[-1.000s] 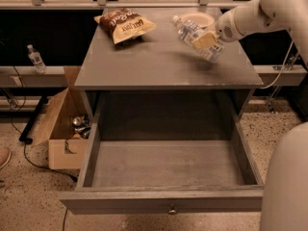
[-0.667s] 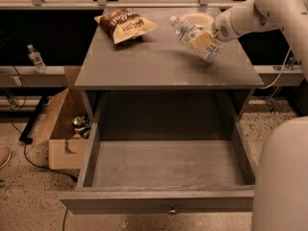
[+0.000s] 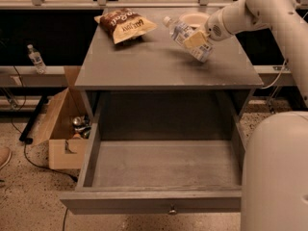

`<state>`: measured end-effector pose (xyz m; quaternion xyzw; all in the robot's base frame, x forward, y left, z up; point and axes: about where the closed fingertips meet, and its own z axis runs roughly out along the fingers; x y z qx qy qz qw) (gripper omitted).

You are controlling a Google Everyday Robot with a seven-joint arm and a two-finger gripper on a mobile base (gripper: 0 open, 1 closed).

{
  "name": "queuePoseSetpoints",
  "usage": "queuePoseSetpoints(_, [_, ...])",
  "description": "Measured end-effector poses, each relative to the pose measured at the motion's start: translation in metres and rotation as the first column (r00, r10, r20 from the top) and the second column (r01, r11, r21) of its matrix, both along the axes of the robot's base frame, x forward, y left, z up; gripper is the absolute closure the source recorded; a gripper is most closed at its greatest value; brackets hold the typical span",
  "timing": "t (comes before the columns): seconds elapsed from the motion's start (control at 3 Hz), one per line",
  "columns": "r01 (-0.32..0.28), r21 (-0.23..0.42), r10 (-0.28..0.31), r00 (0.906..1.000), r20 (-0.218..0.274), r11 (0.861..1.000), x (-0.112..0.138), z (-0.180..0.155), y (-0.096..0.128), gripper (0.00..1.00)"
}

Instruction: Pick blue plastic bottle from top drawer and place on counter

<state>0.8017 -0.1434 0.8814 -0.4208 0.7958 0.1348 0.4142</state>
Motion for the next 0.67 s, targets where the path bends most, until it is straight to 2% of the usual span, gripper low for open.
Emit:
queuePoseSetpoints(0.33, [-0.009, 0.005, 0.009, 0.9999, -0.010, 1.000, 0.0039, -0.0028, 0.0035, 0.07])
queuePoseSetpoints(0.67, [-0.009, 0.009, 0.009, 0.9999, -0.013, 1.000, 0.0057, -0.0034, 0.0027, 0.00])
